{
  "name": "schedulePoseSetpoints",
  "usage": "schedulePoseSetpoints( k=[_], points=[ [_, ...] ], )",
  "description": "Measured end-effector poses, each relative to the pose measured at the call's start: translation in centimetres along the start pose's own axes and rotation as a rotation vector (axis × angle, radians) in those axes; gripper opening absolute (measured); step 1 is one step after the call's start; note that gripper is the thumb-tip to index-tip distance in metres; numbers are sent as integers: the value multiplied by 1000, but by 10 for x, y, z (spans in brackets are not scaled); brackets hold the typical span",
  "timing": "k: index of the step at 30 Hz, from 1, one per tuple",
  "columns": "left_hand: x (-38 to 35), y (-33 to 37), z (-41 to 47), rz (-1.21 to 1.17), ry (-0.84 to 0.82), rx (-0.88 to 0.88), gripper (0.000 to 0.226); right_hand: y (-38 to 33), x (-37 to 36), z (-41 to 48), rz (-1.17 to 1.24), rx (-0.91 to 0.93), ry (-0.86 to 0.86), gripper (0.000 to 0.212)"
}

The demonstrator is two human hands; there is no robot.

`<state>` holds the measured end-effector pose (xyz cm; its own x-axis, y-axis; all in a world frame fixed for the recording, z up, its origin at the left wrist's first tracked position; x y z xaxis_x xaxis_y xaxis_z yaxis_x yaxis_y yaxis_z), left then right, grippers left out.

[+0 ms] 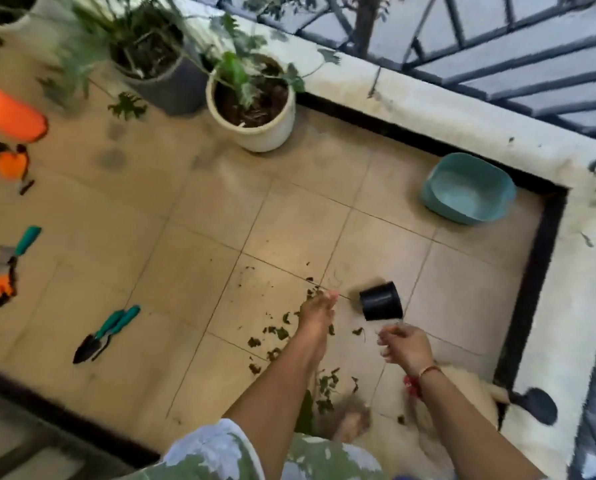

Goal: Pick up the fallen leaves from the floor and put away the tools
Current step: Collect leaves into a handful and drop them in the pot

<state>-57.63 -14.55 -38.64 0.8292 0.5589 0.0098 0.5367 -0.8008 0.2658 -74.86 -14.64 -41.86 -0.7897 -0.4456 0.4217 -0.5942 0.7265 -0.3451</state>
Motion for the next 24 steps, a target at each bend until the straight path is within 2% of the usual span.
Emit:
schedulePoseSetpoints(
  k=[2,4,7,10,13,16,18,20,22,24],
  points=[
    [11,0,3,-201,-20,11,26,-20,-6,4,74,3,2,25],
    [22,0,5,-343,64,22,21,-40,-11,5,54,79,43,31],
    [35,5,2,-478,181,45,27,-65,-21,9,-7,130,-9,11],
    [40,14,2,-607,248,29,42,-85,-24,15,-104,151,-106,8],
    [38,19,7,-724,283,9,45,-94,-16,30,-354,233,-40,6],
    [25,19,11,-710,288,-12,46,-93,0,56,-471,277,-51,4],
    [4,16,12,-694,294,-13,46,-89,16,75,-508,228,-149,16],
    [-18,12,14,-588,352,10,35,-84,37,88,-475,167,-204,14],
    [-40,6,21,-514,411,-1,29,-77,59,104,-477,152,-163,11],
    [-56,0,32,-531,436,-18,26,-68,73,119,-504,123,-212,24]
  ],
)
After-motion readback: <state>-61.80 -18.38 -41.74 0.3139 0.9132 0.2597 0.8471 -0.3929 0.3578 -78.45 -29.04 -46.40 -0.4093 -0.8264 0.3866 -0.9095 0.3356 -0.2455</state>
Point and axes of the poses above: each hand's wrist, its own z-axis towards the middle knuckle, its own x-axis out of the back of the hand, y = z × x, the point moved 1 cm from there along z, towards the middle knuckle, and after that the axes turned 1 degree about z, right-handed, at the moved point
